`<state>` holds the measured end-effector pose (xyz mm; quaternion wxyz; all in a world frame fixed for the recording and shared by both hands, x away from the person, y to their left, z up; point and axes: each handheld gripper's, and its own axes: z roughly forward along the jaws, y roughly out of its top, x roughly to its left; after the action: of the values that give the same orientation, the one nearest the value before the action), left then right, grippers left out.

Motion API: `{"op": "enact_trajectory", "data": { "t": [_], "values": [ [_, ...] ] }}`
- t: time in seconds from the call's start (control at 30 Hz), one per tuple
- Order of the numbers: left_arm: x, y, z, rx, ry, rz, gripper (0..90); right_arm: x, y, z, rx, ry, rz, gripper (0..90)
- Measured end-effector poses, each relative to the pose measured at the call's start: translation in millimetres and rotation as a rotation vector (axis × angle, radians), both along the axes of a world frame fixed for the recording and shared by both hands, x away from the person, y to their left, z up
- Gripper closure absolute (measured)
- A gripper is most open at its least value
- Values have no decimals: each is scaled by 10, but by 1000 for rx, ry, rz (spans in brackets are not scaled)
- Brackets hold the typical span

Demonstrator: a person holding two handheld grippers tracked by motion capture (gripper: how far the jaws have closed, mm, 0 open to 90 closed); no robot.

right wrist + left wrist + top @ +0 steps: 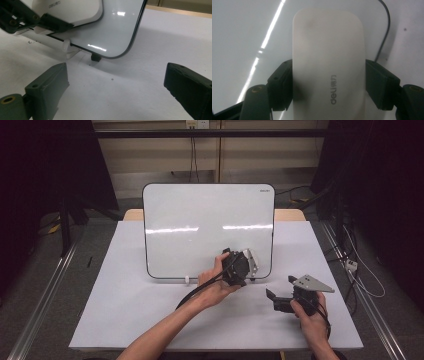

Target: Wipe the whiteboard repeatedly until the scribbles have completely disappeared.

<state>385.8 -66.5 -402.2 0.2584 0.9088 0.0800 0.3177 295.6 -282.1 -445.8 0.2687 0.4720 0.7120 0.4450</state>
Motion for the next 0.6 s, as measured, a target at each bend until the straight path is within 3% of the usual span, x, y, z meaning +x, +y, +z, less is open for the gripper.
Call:
{"op": "enact_trajectory", "data": {
  "t": [0.1, 0.3, 0.6],
  "values": [
    [29, 125, 3, -41, 23, 15, 300, -1, 1, -4, -1, 4, -1, 56],
    [77, 420, 42, -48, 34, 50, 300, 4, 5, -5, -1, 5, -4, 56],
    [158, 858, 95, -127, 59, 125, 300, 12, 28, -1, -3, 7, -7, 56]
  ]
}}
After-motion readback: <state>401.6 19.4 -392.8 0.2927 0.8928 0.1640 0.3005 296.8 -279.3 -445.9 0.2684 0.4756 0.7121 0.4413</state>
